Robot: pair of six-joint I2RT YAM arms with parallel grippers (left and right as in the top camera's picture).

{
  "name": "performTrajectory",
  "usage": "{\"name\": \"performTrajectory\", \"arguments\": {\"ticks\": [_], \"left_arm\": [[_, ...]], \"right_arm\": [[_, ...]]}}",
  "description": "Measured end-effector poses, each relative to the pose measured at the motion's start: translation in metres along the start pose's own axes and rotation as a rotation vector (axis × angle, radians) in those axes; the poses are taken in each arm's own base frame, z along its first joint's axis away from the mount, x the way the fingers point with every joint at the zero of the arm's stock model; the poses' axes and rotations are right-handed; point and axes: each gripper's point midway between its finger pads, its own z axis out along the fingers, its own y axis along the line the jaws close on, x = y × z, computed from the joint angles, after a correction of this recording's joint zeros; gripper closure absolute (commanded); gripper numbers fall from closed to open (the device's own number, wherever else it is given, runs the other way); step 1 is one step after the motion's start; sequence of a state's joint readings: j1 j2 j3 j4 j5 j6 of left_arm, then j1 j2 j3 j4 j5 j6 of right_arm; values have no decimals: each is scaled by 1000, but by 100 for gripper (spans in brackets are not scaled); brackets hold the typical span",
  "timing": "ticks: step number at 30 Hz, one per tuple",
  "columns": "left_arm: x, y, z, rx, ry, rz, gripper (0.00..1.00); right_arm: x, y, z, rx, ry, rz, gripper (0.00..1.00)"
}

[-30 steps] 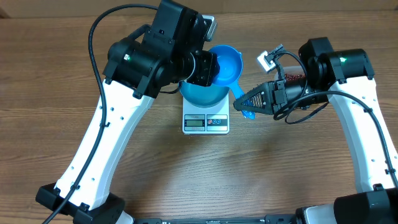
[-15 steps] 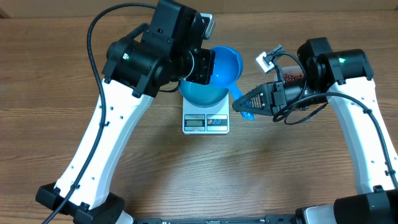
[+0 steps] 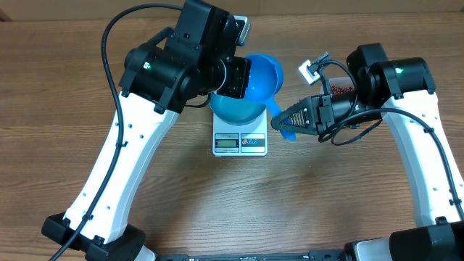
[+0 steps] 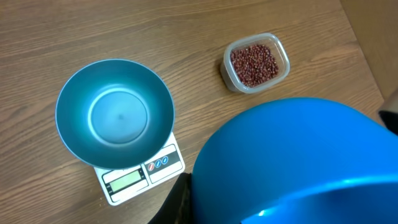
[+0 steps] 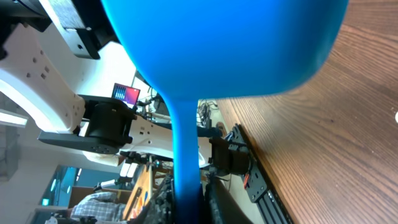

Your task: Scoop item into bowl and weigh 150g on scale

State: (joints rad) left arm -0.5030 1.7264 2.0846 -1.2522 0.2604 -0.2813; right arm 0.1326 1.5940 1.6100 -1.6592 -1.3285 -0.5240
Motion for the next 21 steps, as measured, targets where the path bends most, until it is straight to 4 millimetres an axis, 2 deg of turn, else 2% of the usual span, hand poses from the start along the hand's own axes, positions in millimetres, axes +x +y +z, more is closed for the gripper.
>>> {"name": "performTrajectory", "arguments": {"ticks": [4,10,12,16,21], "left_arm": [[1,0,0,0,5,-2,96],[0,6,0,-31,-5,-61,96],[-3,6,0,-37,-17,-86,96],[-9,8,-1,-40,-41,-140,96],[-14,26,-5,-62,-59,-233,96]], "right_arm": [[-3,1,0,-8,-10,-20,76],[-6,1,-1,-15,-20,-43,71],[-8,1,-1,-17,-23,-51,63],[-12,0,-1,-17,-32,-82,57],[-30,-4,-2,-4,-66,-151,53]]}}
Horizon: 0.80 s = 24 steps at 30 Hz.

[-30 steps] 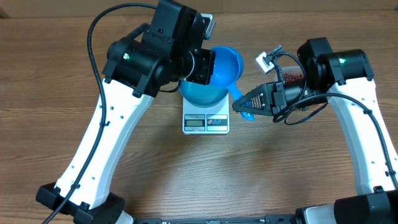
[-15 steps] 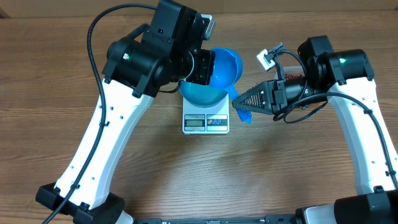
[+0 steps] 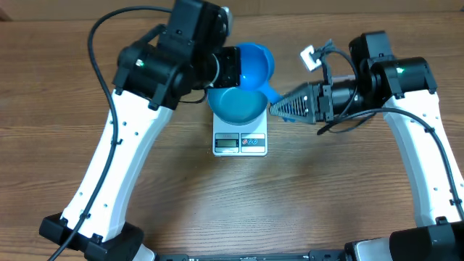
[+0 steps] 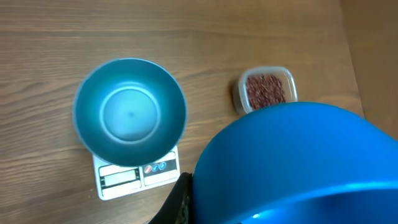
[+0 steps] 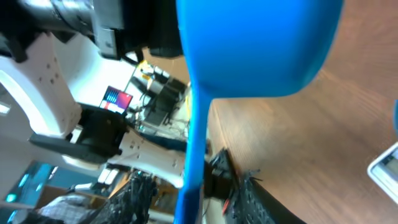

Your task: Scoop item into bowl and weigh 150g on scale

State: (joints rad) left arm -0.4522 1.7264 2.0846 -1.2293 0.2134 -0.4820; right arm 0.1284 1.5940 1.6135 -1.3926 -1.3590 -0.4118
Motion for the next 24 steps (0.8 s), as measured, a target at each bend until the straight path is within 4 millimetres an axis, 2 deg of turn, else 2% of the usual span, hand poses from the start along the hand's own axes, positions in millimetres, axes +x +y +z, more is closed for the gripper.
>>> {"name": "performTrajectory", "arguments": {"ticks": [7,12,17,24], "left_arm": [[-19,31,-7,-38,-45,-156,96],[-32,43,-11,-42,-88,-289,96],[-39,46,-12,-34,-118,-434,96],[-39,46,-12,-27,-121,-597,96]], "right_arm": [[-32,-13,-2,52,-58,0,49],[-51,-20,-4,95,-101,31,46],[-67,-22,-6,119,-144,55,44],[-82,-20,-8,119,-182,59,44]]}}
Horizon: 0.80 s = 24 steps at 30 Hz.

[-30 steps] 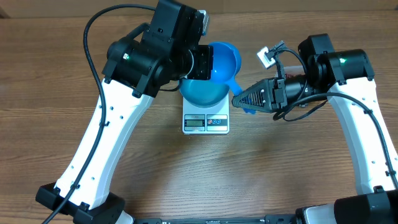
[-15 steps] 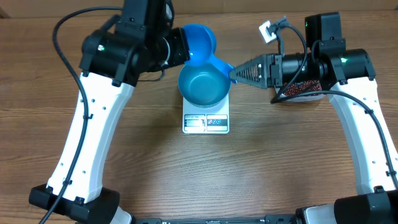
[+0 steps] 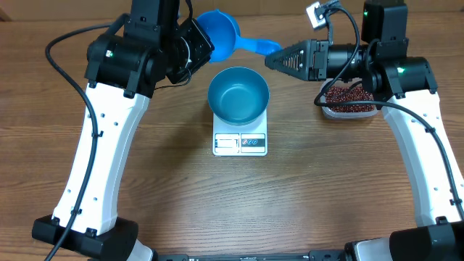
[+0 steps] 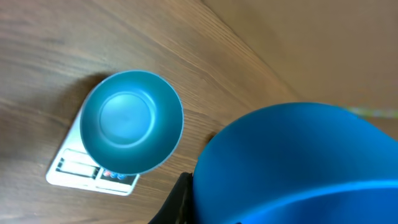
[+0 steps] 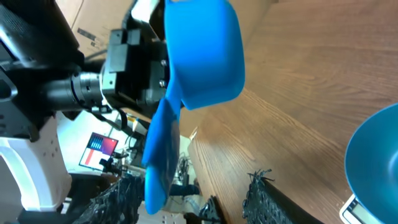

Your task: Scoop item into bowl and weigh 150g on scale

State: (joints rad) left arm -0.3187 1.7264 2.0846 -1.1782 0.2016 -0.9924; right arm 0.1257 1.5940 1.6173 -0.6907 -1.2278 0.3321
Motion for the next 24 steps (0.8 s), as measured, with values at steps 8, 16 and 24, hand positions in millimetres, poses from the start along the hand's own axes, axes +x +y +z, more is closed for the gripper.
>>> {"name": "performTrajectory", "arguments": {"ticks": [8,16,24], "left_arm": [[3,5,0,-21,12,-134,96],[11,1,1,-19,25,-153,96],[29,-8,4,-14,56,-122,96]], "right_arm": [[-17,8,0,-18,-44,-53,38],[-18,9,0,-19,-46,-37,38],[-20,10,-1,-20,-51,-46,54]]}}
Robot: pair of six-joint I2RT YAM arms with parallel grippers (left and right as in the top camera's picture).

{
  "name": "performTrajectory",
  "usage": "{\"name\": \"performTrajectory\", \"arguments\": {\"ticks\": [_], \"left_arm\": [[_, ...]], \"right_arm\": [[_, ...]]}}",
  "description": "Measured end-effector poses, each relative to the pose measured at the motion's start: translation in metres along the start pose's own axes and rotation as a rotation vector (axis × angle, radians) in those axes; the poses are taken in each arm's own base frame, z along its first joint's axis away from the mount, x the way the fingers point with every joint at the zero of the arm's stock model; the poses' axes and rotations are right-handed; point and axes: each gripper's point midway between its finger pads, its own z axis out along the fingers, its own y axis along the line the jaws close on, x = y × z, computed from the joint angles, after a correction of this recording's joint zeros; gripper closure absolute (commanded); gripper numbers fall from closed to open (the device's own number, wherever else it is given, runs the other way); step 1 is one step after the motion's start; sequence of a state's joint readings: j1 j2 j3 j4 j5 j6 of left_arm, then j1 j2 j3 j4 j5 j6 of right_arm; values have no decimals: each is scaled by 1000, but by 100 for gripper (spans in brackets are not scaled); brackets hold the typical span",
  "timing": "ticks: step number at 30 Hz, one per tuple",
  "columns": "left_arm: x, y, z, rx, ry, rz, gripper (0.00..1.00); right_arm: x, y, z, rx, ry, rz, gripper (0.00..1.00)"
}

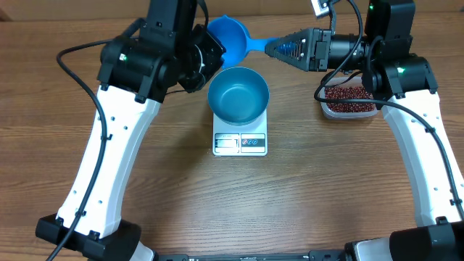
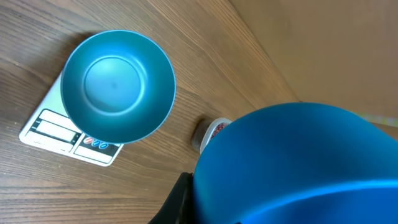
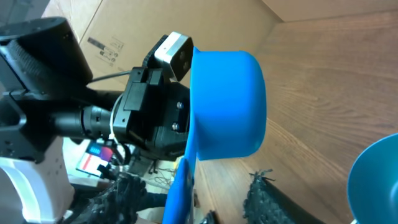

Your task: Scoop item into bowl and weigh 150g on scale

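The blue scoop [image 1: 230, 35] hangs in the air behind the bowl, its cup gripped by my left gripper [image 1: 212, 45], which is shut on it. The scoop's handle [image 1: 259, 45] points right, lying between the spread fingers of my open right gripper [image 3: 194, 179] without being clamped. Below, the empty blue bowl [image 1: 238, 94] sits on the white scale [image 1: 240, 142]. A clear tub of red beans [image 1: 350, 100] stands on the table under my right arm. The left wrist view is mostly filled by the scoop [image 2: 298, 162], with the bowl [image 2: 118, 85] at upper left.
Brown wooden table [image 1: 304, 203] all round. Both arms crowd the far edge above the scale. A cardboard wall [image 3: 323, 12] stands behind the table.
My left gripper has shifted a little to the right with the scoop. The right gripper has come up level with the handle, which now lies more centrally between its open fingers.
At first the scoop hung over the bowl with my right gripper shut on its handle and the left at its cup. Then the right fingers stood apart. After that the left had the scoop behind the bowl, and now the handle lies between the open right fingers.
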State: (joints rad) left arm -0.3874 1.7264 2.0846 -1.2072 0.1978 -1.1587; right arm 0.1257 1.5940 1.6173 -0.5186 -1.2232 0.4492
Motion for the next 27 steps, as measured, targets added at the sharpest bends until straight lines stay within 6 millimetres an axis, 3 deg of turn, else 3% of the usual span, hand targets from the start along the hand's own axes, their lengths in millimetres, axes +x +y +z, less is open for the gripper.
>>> {"name": "performTrajectory", "arguments": {"ticks": [27], "left_arm": [[22,-7,5,-5,19,3,96]], "right_arm": [[0,0,0,0,-1,0,78]]}}
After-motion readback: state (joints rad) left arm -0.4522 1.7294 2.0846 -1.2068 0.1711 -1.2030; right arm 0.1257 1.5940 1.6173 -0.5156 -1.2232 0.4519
